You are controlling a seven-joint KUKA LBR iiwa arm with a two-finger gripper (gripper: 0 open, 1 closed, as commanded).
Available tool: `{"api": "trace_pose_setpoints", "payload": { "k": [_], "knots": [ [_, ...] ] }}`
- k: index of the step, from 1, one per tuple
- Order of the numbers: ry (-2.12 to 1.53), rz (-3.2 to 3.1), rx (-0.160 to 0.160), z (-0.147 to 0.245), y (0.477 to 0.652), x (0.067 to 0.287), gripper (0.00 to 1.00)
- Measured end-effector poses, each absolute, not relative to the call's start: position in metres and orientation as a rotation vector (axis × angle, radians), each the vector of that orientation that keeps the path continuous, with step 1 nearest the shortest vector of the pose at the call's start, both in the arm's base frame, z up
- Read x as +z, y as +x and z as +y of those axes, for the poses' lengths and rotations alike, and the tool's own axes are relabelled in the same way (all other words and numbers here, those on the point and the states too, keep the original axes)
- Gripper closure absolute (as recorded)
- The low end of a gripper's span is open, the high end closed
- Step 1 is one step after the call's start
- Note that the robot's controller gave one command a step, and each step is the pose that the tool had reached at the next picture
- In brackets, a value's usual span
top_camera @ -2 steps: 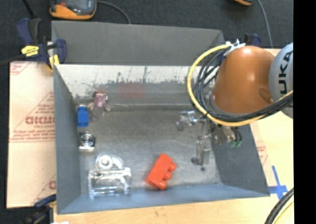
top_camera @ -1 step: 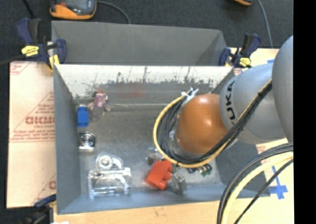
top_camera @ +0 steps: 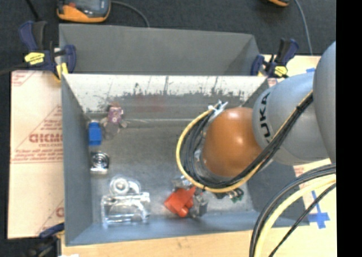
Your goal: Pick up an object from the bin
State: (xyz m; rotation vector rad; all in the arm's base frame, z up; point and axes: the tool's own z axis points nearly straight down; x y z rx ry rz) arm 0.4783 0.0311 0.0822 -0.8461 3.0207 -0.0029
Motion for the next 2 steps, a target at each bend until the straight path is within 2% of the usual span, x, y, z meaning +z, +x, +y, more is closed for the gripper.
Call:
{"api": "trace_pose_setpoints", "payload": {
  "k": [1, 2],
  "knots": [
    [-1.279, 2.86, 0.0, 0.013, 0.486, 0.072, 1.0],
    [-1.235, 2.877, -0.007, 0.009, 0.498, 0.262, 1.0]
  ]
}}
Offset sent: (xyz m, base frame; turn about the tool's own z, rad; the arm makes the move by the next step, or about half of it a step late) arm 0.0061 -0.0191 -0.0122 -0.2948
